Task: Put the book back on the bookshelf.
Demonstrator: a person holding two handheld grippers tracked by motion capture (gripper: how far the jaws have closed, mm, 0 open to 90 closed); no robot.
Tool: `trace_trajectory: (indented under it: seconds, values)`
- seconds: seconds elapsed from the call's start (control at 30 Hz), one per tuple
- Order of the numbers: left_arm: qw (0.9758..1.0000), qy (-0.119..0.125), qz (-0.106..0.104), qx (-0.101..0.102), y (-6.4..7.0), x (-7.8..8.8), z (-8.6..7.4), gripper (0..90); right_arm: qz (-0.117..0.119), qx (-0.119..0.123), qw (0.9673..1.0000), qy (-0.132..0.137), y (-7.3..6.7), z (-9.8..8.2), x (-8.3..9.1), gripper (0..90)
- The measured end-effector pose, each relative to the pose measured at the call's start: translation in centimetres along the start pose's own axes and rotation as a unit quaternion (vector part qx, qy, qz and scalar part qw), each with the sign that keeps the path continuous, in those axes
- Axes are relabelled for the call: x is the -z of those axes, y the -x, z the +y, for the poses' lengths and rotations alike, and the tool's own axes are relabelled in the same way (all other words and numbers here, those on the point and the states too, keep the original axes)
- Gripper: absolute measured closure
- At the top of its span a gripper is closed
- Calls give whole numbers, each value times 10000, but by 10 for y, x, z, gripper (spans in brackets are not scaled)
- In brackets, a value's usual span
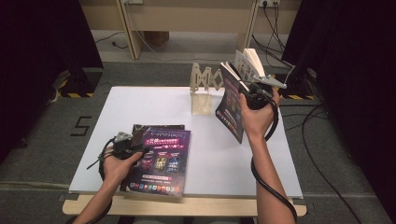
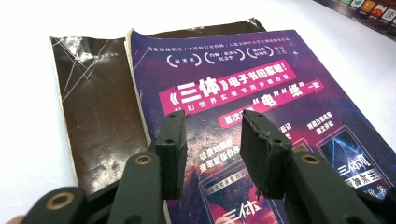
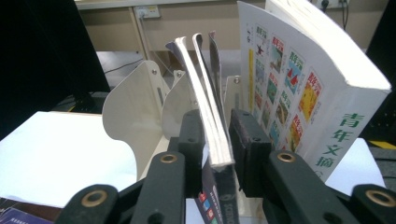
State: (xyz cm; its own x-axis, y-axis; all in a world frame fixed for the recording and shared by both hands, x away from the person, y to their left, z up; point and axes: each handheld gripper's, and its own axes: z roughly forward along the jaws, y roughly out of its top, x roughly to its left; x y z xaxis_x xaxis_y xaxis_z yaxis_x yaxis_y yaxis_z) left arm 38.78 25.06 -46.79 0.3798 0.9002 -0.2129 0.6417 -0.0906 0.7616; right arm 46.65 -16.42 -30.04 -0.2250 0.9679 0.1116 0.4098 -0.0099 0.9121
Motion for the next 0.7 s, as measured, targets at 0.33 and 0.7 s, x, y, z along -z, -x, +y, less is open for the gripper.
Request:
trace_trajectory:
  seconds: [0.33,0.7]
  values:
    - [10000,-25,19,-2,1,-1,0,603,-202,231,9995,-72,1,3,4,842]
    - [10000,-11,16,-5,0,0,0,603,24,24,9993,366,-5,8,5,846]
